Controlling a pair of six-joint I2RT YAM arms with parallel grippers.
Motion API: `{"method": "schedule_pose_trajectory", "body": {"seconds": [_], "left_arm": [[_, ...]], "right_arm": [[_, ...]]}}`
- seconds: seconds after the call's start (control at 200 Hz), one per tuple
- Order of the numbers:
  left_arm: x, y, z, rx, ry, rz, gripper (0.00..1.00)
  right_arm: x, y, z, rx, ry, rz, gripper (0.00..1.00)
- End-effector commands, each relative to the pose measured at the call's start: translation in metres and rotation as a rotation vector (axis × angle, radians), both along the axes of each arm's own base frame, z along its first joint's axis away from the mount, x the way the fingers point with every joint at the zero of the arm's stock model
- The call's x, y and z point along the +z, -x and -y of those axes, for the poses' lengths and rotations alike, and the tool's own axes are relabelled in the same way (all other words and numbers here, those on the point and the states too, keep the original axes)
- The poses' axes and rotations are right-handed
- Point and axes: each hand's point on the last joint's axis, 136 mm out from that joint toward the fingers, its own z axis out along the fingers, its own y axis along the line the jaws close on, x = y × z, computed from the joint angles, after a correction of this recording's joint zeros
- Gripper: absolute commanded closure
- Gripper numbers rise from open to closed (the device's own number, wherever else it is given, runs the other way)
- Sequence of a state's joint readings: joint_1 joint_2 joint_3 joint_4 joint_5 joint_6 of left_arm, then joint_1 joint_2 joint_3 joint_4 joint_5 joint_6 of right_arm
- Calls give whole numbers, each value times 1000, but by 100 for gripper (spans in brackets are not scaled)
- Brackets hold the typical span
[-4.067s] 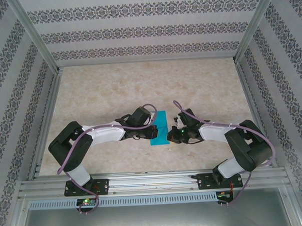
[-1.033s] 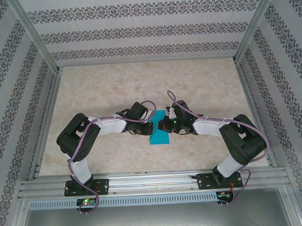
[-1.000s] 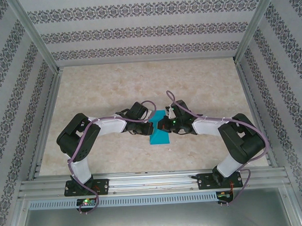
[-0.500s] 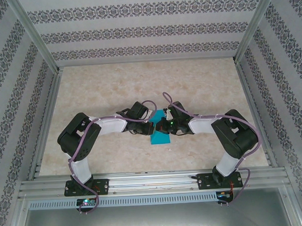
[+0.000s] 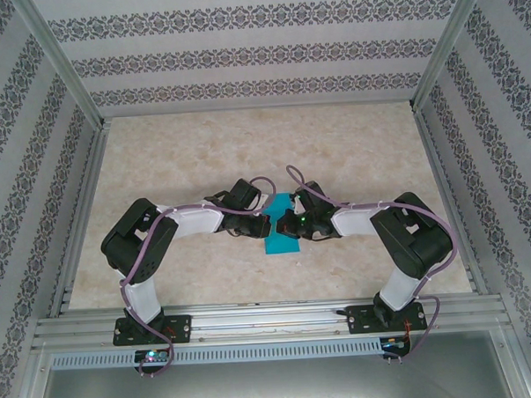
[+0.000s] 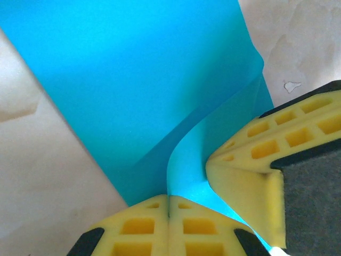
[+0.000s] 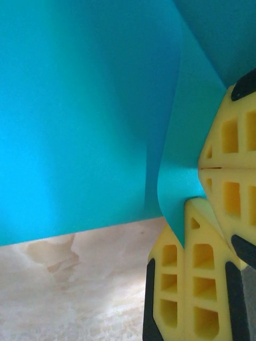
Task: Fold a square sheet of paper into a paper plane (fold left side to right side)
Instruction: Fold the triangle a second time at the center of the table.
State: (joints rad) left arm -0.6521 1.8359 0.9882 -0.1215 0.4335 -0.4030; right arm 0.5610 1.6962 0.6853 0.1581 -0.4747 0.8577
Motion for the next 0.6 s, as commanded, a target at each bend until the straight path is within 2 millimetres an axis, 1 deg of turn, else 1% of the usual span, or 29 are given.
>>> {"method": "schedule_pose_trajectory", "body": {"seconds": [0.0,0.14,0.245,0.345,0.405,0.46,0.545,0.595], "left_arm": [[-15,4,-11,1,-51,-41,96],[-12,3,-11,6,-50,-31,93],[-1,0,-12,17,-38,-7,88],[20,-3,-11,28,-19,36,82],[33,-6,-15,43,-18,62,77],[45,-6,-17,50,-14,83,75],[59,-3,-22,59,-6,95,74],[64,3,-23,60,6,81,76]], "right_arm": [[-17,11,11,0,61,-28,100],[-24,15,15,-8,79,-45,100],[-28,19,19,-13,87,-56,100],[-30,21,20,-13,89,-60,100],[-29,22,20,-13,86,-57,100],[-28,21,20,-12,81,-53,100],[-25,20,19,-13,73,-46,100],[-24,19,18,-11,70,-43,100]]}}
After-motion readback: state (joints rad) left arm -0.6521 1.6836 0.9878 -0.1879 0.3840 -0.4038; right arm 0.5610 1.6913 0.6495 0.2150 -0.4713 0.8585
